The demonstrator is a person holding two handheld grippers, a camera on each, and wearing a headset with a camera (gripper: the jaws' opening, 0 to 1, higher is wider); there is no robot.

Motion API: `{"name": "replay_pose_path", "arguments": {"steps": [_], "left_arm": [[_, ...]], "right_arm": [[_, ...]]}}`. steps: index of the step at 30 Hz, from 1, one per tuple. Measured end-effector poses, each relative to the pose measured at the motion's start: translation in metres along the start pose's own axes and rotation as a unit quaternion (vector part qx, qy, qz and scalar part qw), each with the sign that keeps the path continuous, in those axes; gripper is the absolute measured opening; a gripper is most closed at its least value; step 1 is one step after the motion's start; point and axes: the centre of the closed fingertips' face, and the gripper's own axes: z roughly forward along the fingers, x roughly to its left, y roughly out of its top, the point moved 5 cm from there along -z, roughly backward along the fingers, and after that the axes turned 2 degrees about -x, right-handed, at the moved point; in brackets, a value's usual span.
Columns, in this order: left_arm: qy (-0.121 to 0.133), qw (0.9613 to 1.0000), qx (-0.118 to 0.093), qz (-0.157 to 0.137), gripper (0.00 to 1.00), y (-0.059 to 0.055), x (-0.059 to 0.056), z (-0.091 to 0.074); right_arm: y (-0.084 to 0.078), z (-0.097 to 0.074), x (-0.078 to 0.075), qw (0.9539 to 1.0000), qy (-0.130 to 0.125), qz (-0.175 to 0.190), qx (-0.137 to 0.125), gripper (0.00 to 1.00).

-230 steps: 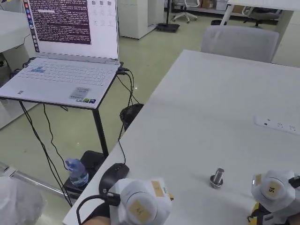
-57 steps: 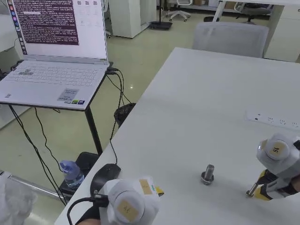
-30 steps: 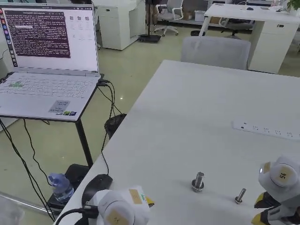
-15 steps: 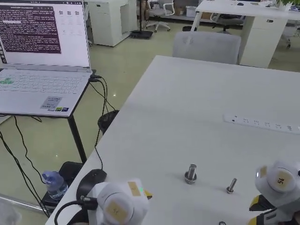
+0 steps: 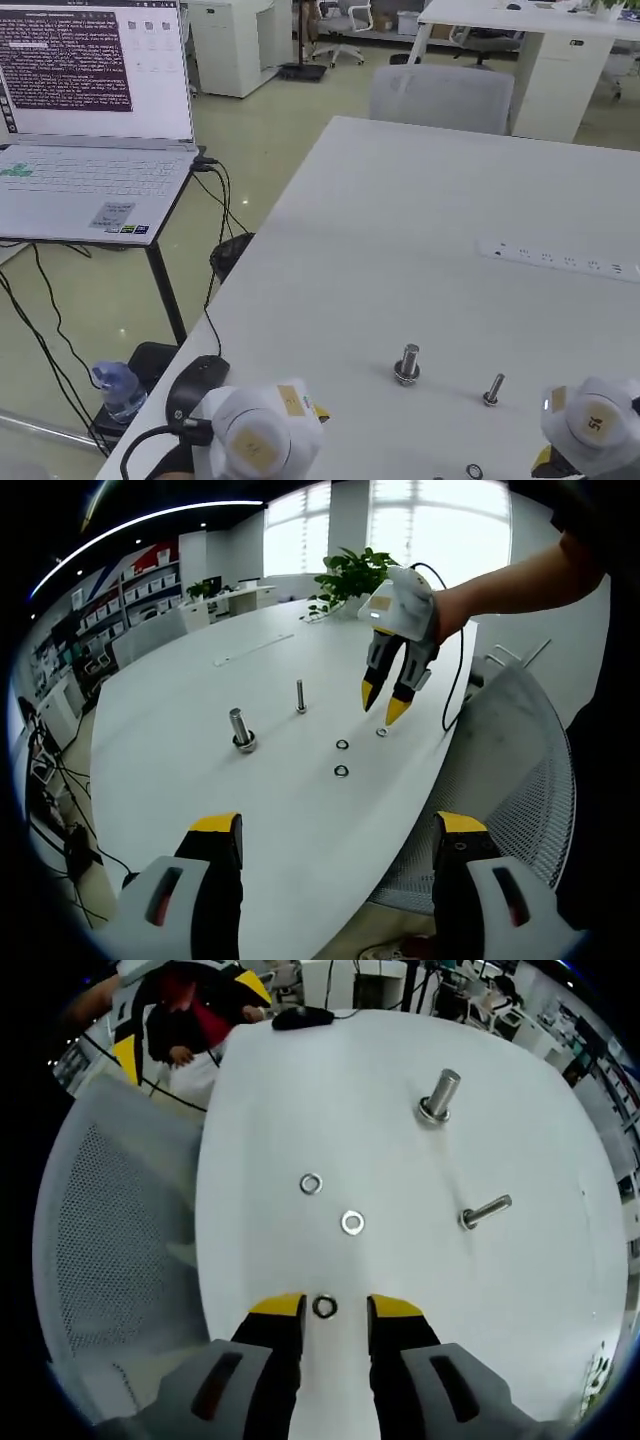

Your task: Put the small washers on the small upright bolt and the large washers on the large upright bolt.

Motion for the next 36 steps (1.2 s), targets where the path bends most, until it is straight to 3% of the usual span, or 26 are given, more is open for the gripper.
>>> {"name": "replay_pose_path", "arguments": {"steps": [18,27,36], "left_arm": [[-0.002,1.0,0.007,-0.003,0.76,-0.006,-0.003,-0.001],[-0.005,0.9999,0.009,-0.004,0.76,-0.009,-0.005,-0.001],[-0.004,1.0,0.006,-0.002,0.75,-0.008,-0.004,-0.002]], "right_arm": [[-0.018,0.022,0.005,0.9999,-0.007,-0.002,0.014,0.24],[-0.017,0.022,0.006,0.9999,-0.009,-0.008,0.009,0.23],[-0.017,0.023,0.009,0.9995,-0.012,-0.017,0.024,0.15]]}}
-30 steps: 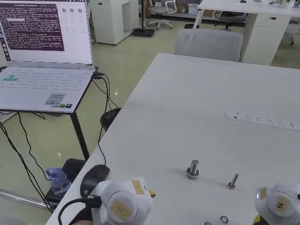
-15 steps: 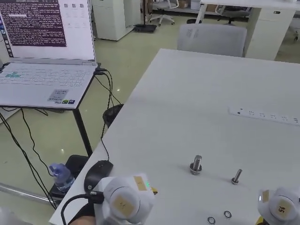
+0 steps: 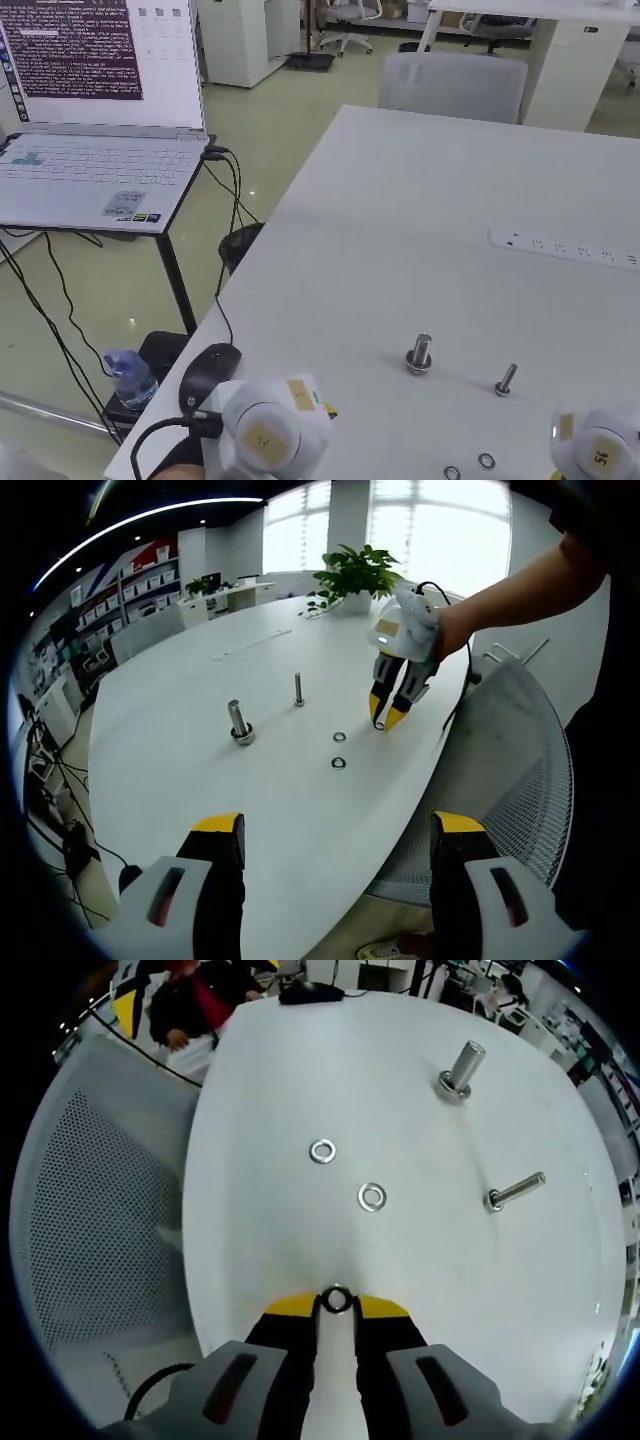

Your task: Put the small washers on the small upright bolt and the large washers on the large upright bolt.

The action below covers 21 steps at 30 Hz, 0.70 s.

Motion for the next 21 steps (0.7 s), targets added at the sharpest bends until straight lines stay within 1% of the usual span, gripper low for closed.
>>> {"name": "replay_pose_path", "arguments": {"steps": [4,6,9,10,12,14,19,20,21], "left_arm": [[-0.002,1.0,0.0,0.0,0.75,-0.0001,-0.0007,0.0006],[-0.002,1.0,0.0,0.002,0.75,-0.0002,-0.0011,0.0005],[-0.003,1.0,-0.001,0.003,0.74,0.0004,-0.0021,0.0],[-0.003,1.0,-0.001,0.004,0.74,0.0004,-0.0021,0.0],[-0.003,1.0,-0.001,0.003,0.74,0.0006,-0.0022,-0.0002],[-0.002,1.0,-0.002,0.003,0.74,0.0014,-0.0025,-0.0004],[-0.001,1.0,-0.003,0.003,0.73,0.0041,-0.0029,-0.0006],[0.0,1.0,-0.004,0.004,0.73,0.0047,-0.0029,-0.0007],[0.0,1.0,-0.004,0.004,0.73,0.0051,-0.0031,-0.0006]], "right_arm": [[0.0001,-0.0004,-0.0009,0.9999,0.003,-0.013,0.009,0.14],[0.0008,-0.0004,-0.0006,0.9998,0.005,-0.013,0.013,0.14],[0.0009,-0.0001,0.0,0.9998,0.001,-0.011,0.019,0.14],[0.0017,-0.0002,0.0015,0.9995,-0.001,-0.022,0.021,0.14],[0.0033,-0.0007,0.003,0.9992,-0.007,-0.025,0.031,0.13],[0.0041,-0.0007,0.0013,0.9992,-0.004,-0.017,0.036,0.13],[0.0002,-0.0023,-0.0019,0.9998,0.001,0.02,0.009,0.12],[0.0001,-0.0026,-0.0016,0.9996,0.001,0.028,0.006,0.12],[0.0002,-0.0029,-0.0013,0.9996,0.001,0.028,0.005,0.12]]}}
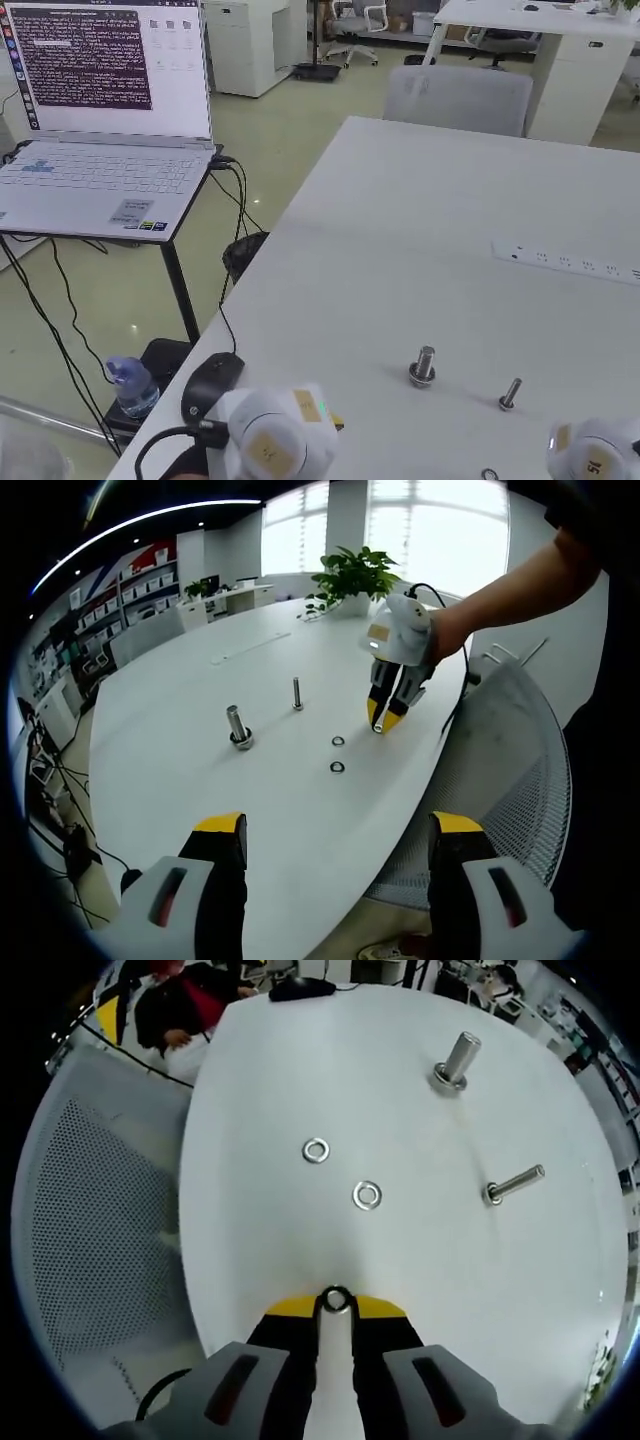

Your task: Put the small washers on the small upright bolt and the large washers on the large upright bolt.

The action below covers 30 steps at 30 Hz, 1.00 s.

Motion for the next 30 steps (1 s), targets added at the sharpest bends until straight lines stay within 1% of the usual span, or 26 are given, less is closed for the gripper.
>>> {"name": "replay_pose_path", "arguments": {"steps": [2,4,5,8,10,12,20,21,23,28,30], "left_arm": [[0.0,1.0,-0.001,0.0,0.73,0.001,-0.001,0.0],[0.0,1.0,-0.001,0.0,0.74,0.002,-0.001,0.001],[-0.001,1.0,-0.004,-0.002,0.74,0.002,-0.001,0.002],[0.0,0.9999,-0.011,-0.007,0.76,0.005,-0.001,0.002],[0.0,0.9999,-0.01,-0.005,0.76,0.005,-0.001,0.003],[-0.001,1.0,-0.009,-0.004,0.76,0.005,-0.001,0.004],[0.001,1.0,-0.006,-0.004,0.76,0.003,0.001,0.004],[0.001,1.0,-0.005,-0.004,0.76,0.003,0.001,0.004],[0.001,1.0,-0.004,-0.003,0.76,0.003,0.002,0.004],[0.004,1.0,-0.003,-0.003,0.75,0.004,0.003,0.004],[0.005,1.0,-0.002,-0.003,0.75,0.004,0.003,0.004]], "right_arm": [[0.001,0.0,0.002,1.0,0.006,0.004,-0.007,0.12],[0.003,0.0,0.004,0.9999,0.007,0.004,-0.007,0.12],[0.004,-0.002,0.004,1.0,0.006,0.002,-0.007,0.12],[0.007,-0.006,0.003,0.9999,0.01,0.008,-0.01,0.12],[0.008,-0.008,-0.001,0.9998,0.01,0.011,-0.011,0.12],[0.008,-0.01,-0.005,0.9998,0.01,0.012,-0.008,0.12],[0.01,-0.029,-0.023,0.9997,-0.001,0.021,-0.012,0.12],[0.011,-0.032,-0.026,0.9997,-0.004,0.021,-0.013,0.12],[0.014,-0.037,-0.03,0.9996,-0.005,0.022,-0.015,0.12],[0.019,-0.045,-0.045,0.9996,-0.009,0.022,-0.016,0.12],[0.024,-0.05,-0.052,0.9994,-0.013,0.024,-0.022,0.12]]}}
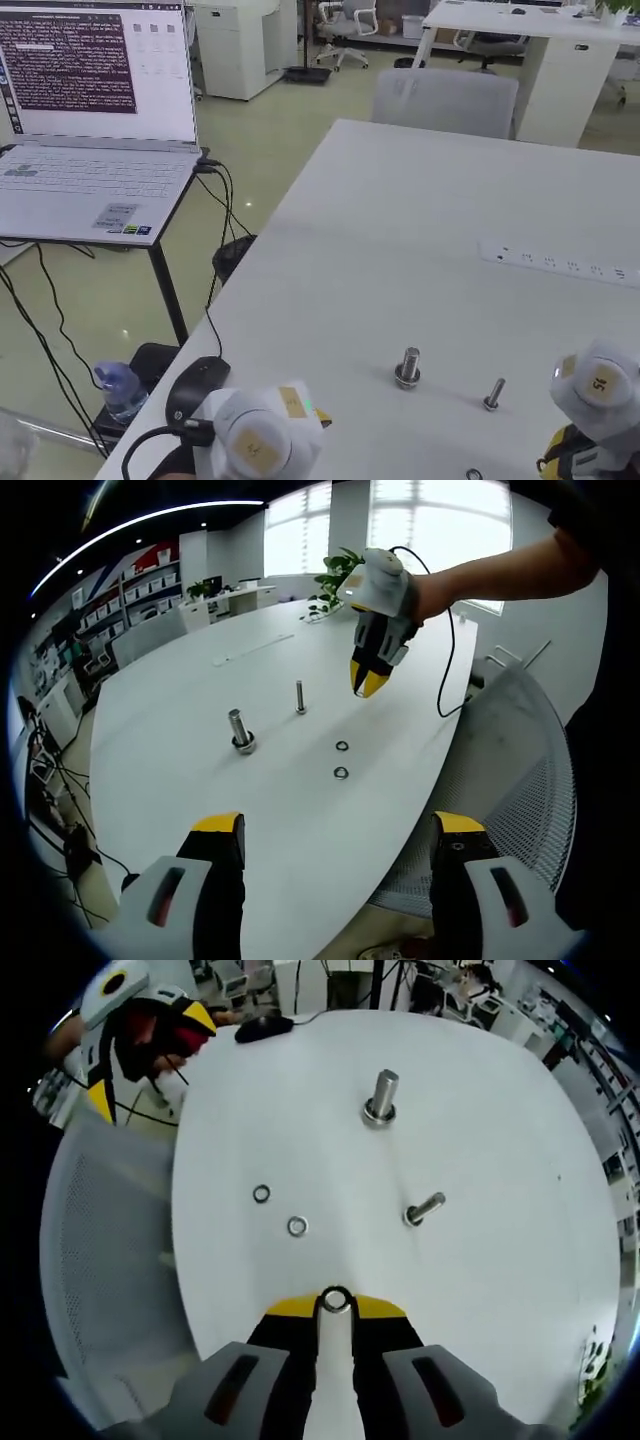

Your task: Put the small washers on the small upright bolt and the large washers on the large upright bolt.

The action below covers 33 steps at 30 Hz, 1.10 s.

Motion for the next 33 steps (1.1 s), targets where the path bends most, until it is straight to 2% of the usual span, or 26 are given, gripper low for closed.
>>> {"name": "replay_pose_path", "arguments": {"steps": [7,19,33], "left_arm": [[0.003,1.0,0.002,0.001,0.75,0.0,0.001,0.0],[0.005,1.0,0.0,-0.009,0.75,-0.001,0.003,0.003],[0.001,0.9999,-0.002,-0.016,0.76,-0.001,0.012,0.007]], "right_arm": [[0.013,-0.008,-0.016,0.9999,-0.01,-0.001,-0.009,0.12],[0.031,-0.011,-0.04,0.9997,-0.02,-0.007,-0.015,0.12],[0.055,-0.005,-0.054,0.9993,-0.023,-0.018,-0.021,0.12]]}}
